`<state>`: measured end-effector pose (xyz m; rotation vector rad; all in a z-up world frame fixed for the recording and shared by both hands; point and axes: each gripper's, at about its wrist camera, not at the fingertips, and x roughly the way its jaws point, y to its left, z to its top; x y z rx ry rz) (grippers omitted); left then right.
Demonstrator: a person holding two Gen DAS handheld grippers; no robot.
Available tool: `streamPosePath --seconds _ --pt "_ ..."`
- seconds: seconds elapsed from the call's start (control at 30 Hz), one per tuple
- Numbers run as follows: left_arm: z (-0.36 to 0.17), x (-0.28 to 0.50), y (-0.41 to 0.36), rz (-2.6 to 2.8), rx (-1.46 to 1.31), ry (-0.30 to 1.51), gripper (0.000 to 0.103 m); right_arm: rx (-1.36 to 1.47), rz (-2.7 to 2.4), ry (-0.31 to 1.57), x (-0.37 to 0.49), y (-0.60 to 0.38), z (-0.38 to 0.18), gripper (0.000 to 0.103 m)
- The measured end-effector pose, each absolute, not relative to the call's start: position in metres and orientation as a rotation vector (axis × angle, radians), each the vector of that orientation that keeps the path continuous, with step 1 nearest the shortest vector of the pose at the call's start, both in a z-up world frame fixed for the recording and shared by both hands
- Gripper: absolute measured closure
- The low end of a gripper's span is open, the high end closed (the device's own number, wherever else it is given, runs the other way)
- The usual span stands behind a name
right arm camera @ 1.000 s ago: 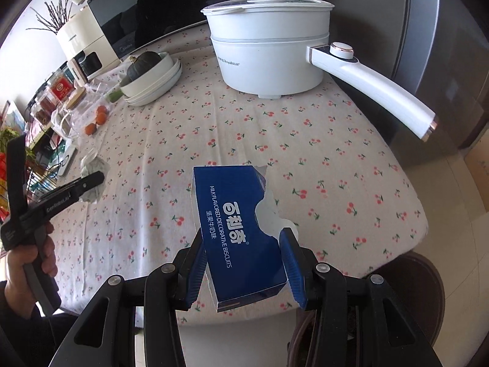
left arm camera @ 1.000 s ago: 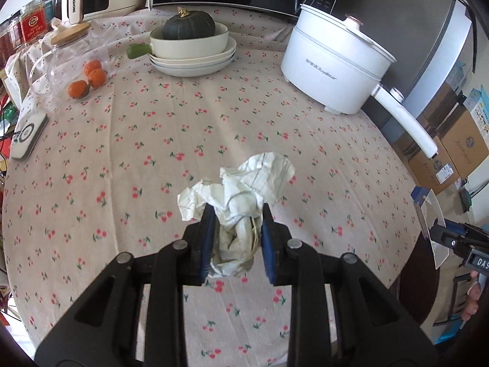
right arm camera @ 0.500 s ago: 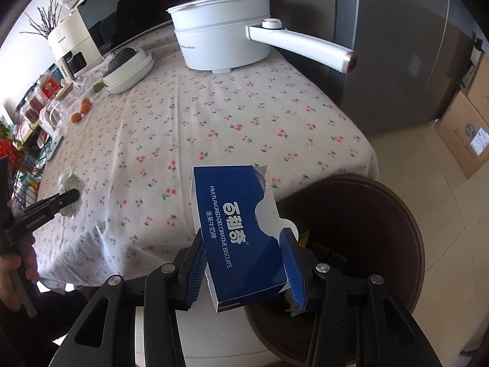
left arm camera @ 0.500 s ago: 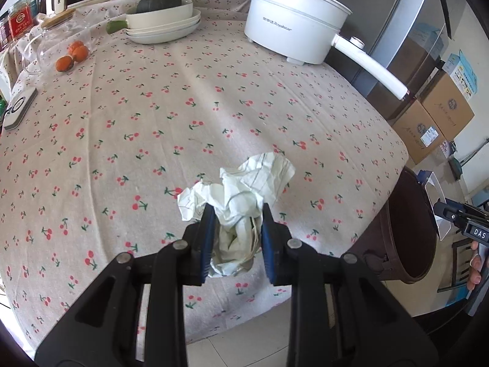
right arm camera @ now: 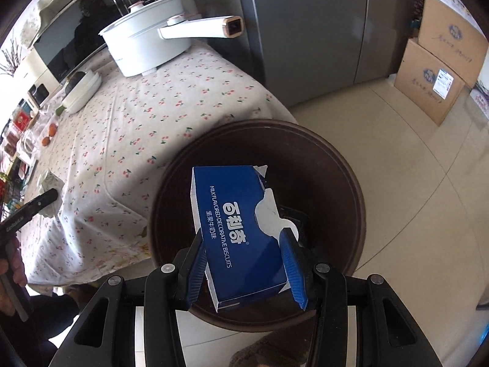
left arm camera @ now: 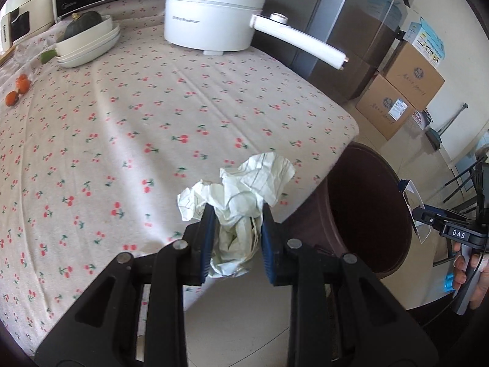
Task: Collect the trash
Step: 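Carry the white tissue and blue box over the brown bin with both tools, then open the left tool and then the right tool to drop tissue and box into the bin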
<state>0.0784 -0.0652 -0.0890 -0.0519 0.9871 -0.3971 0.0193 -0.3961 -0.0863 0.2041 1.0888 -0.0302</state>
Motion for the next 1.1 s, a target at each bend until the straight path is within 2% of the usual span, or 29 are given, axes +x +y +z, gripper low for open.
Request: streamPosePath --seconds 0.4,0.63,0.7,0.77,0.83,1.1 --pt "-0.096 0.075 -0.183 -0.623 -0.020 1.010 0.074 0.281 -0.092 1.084 -0.003 -0.448 -0.093 0.055" --pt "-0.110 0.075 -0.216 -0.704 -0.008 1.033 0.072 0.288 -0.103 1.095 -0.004 -0.457 -0.097 0.055" --pt "-0.113 0.076 -0.218 -0.716 -0.003 1.042 0.065 0.289 -0.108 1.099 -0.004 -0.459 -0.098 0.055" --pt "-0.112 0.077 -0.218 -0.706 0.008 1.040 0.048 0.291 -0.113 1.105 -0.002 -0.460 -0.100 0.055" --pt "-0.108 0.076 -0.216 -0.672 0.016 1.015 0.023 0.292 -0.115 1.111 -0.002 -0.462 -0.102 0.055" --pt "-0.108 0.076 -0.197 -0.581 0.039 1.024 0.017 0.282 -0.114 1.125 0.003 -0.457 -0.105 0.055"
